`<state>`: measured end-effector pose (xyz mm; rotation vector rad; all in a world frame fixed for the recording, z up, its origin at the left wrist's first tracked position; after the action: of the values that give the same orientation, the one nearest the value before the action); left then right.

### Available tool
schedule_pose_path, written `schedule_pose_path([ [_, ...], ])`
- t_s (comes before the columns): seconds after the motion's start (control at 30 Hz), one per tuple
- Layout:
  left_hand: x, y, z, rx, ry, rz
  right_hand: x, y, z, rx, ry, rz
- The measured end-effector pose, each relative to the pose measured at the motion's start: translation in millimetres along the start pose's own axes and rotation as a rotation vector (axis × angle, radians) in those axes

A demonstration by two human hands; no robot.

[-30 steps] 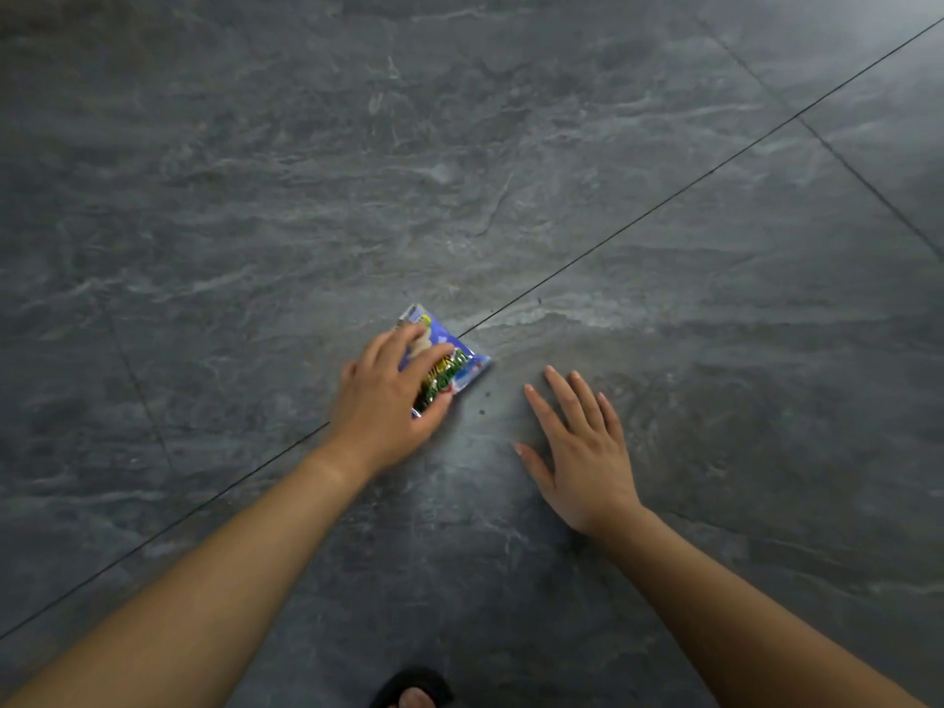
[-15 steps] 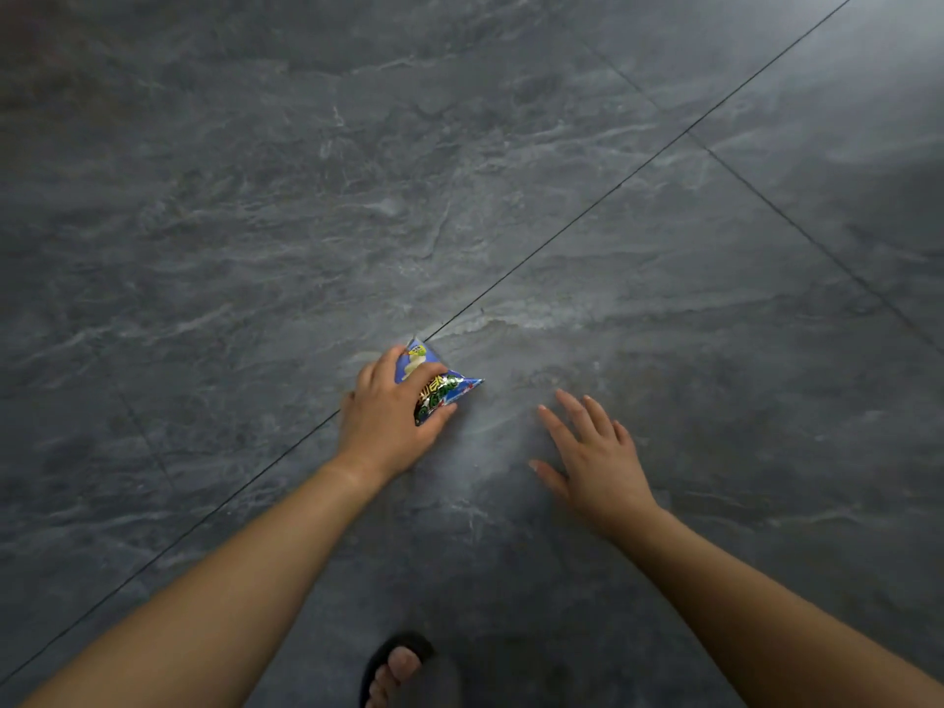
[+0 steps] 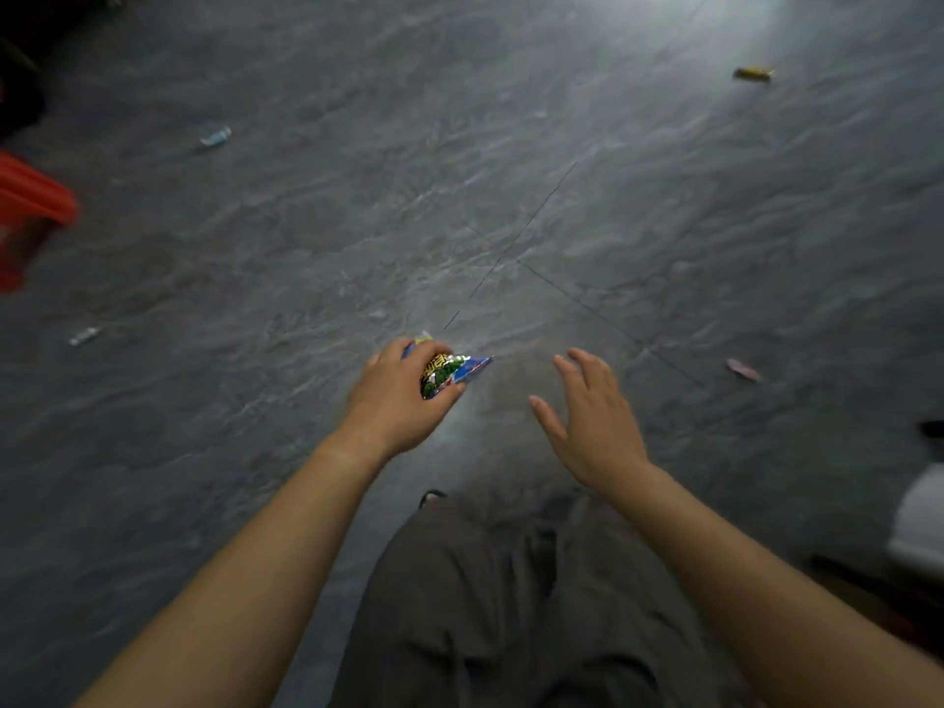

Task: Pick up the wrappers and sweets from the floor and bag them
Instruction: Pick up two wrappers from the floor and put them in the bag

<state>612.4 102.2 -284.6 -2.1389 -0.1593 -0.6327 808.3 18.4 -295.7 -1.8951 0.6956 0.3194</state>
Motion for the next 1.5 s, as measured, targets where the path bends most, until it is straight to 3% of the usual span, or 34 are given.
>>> schedule_pose_path([
  [0.13,131.5,-56.9,-77.2,0.033,0.178,-0.012,-19.5,-105.9,-101.6,0.055,0.004,0.020],
  [0.27,218.3,-67.8,-116.5,0.053,0.341,0.024,-6.9,-166.7,-180.7,0.157,0.028,0.026],
  [0.67,366.4,5.8,-95.3,-0.183,0.671,0.159,107.5,-186.4,-273.8,0.346,0.453,0.298],
  [0.97,443.9,27.7,9.2,-0.273,0.690,0.214,168.3,-225.6,-203.0,0.361,0.541,0.386],
  [1.2,508.4,74.0,131.0,-0.390,0.750,0.419,260.7,-274.3,-119.2,0.395,0.608,0.382],
  [1.37,512.1,167.8,234.2,-0.413,0.743,0.523,376.8,-240.6,-50.8,0.383,0.647,0.368],
  [1.5,472.8,298.6,330.7,-0.445,0.727,0.597,497.2,-153.8,16.6,0.402,0.661,0.366],
])
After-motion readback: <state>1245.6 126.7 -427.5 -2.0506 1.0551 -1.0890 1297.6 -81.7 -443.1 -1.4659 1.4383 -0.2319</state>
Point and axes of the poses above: each hand's wrist, its own z-axis towards the middle knuckle, its own y-axis out of the palm, x = y × z, the point moved 6 cm from there along z, towards the middle knuckle, and after that the axes turned 7 degrees about -x, right-handed, at the moved point
